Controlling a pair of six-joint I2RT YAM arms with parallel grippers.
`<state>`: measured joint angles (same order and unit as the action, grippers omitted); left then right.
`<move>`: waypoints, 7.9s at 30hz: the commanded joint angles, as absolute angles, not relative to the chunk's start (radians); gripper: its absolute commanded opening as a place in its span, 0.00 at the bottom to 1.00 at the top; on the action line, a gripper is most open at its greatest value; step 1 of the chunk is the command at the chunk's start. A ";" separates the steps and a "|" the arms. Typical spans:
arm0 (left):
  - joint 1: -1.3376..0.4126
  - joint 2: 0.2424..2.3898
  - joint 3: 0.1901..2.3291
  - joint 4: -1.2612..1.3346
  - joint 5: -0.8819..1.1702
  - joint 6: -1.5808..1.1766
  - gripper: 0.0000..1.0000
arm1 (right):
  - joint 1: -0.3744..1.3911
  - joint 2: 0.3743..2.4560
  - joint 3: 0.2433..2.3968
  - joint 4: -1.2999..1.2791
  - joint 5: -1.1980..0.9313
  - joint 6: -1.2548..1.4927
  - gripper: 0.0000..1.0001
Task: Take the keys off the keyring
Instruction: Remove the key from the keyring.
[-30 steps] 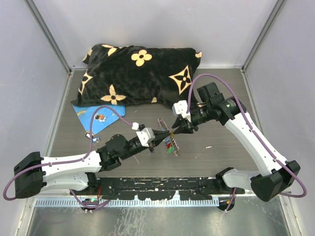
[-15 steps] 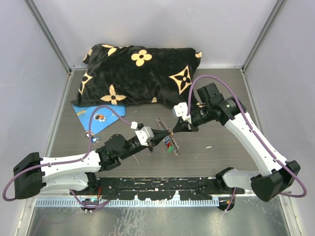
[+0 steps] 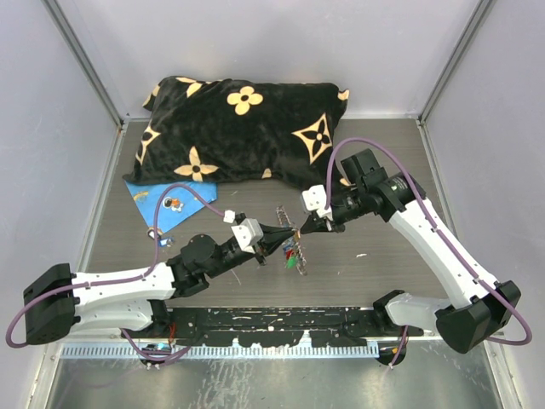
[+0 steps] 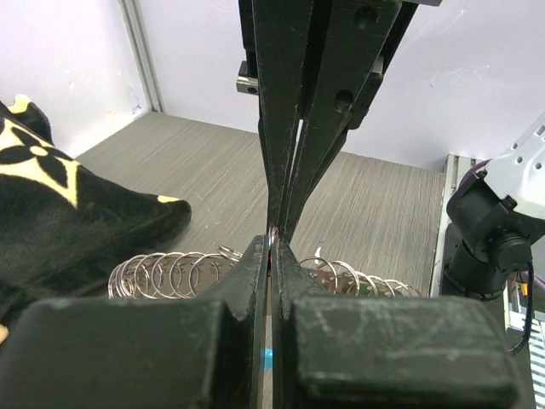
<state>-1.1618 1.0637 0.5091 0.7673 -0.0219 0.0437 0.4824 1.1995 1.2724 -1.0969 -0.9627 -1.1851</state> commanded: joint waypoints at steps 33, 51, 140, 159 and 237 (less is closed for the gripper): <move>-1.157 1.078 0.517 0.985 0.012 -0.009 0.00 | 0.442 1.200 1.291 -1.039 -1.176 -1.078 0.28; -1.157 1.074 0.517 0.991 0.030 -0.014 0.00 | 0.443 1.204 1.292 -1.054 -1.159 -1.114 0.01; -1.149 1.033 0.554 0.811 0.027 0.170 0.00 | 0.502 1.223 1.504 -1.225 -0.875 -1.091 0.43; -1.144 1.035 0.449 1.423 -0.010 -0.201 0.00 | 0.446 1.219 1.596 -1.214 -1.269 -1.052 0.56; -1.138 1.057 0.491 1.325 0.021 -0.192 0.00 | 0.474 1.215 1.462 -0.979 -1.323 -0.851 0.31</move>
